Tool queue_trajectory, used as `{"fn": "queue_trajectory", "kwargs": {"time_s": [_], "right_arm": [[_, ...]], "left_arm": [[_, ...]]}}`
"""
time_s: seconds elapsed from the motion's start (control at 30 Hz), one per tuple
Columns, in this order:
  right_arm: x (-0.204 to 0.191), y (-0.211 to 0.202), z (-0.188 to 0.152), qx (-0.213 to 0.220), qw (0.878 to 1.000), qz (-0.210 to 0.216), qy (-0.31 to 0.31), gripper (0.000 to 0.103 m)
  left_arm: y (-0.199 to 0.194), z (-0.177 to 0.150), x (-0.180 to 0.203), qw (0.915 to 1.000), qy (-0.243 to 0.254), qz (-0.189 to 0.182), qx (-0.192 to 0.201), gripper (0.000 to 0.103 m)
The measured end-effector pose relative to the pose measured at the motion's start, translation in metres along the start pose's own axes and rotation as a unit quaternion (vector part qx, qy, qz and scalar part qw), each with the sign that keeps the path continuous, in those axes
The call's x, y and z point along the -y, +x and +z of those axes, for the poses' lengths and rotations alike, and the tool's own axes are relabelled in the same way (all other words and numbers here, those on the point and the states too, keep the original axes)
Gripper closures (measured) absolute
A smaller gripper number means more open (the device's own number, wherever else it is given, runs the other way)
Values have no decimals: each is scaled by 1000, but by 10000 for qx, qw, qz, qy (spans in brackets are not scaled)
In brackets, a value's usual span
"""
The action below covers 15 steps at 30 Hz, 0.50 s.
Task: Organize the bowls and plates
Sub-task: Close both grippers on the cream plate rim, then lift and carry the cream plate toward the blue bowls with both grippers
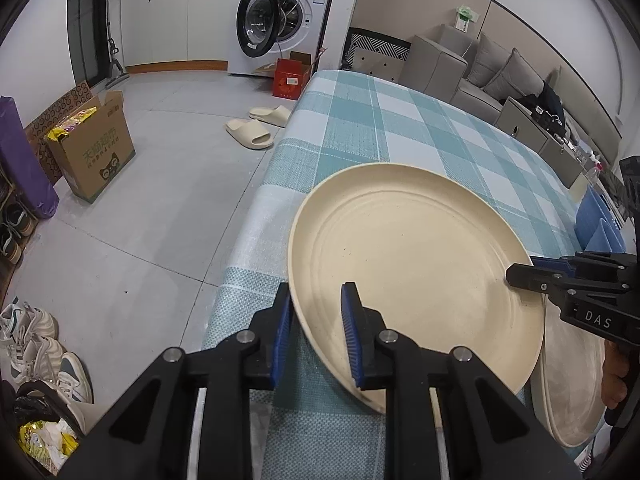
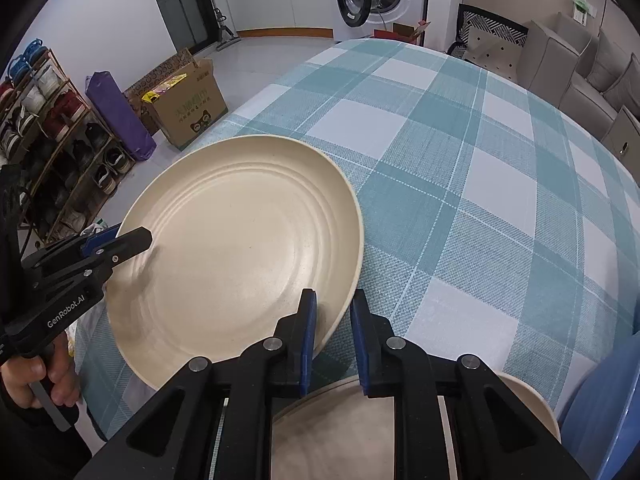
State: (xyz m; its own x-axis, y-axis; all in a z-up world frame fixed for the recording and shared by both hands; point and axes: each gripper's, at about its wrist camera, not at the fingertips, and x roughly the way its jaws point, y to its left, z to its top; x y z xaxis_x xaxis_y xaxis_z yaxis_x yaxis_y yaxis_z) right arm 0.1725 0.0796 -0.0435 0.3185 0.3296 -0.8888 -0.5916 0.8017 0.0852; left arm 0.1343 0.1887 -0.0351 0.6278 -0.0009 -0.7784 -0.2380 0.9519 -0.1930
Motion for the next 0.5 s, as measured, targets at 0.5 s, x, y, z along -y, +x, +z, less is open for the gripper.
{"fn": "queue_trajectory", "kwargs": {"time_s": [0.5], "right_arm": [[11, -27, -4, 234, 9996, -31, 120, 85]], "left_arm": [[-26, 7, 19, 9992, 235, -147, 294, 81]]}}
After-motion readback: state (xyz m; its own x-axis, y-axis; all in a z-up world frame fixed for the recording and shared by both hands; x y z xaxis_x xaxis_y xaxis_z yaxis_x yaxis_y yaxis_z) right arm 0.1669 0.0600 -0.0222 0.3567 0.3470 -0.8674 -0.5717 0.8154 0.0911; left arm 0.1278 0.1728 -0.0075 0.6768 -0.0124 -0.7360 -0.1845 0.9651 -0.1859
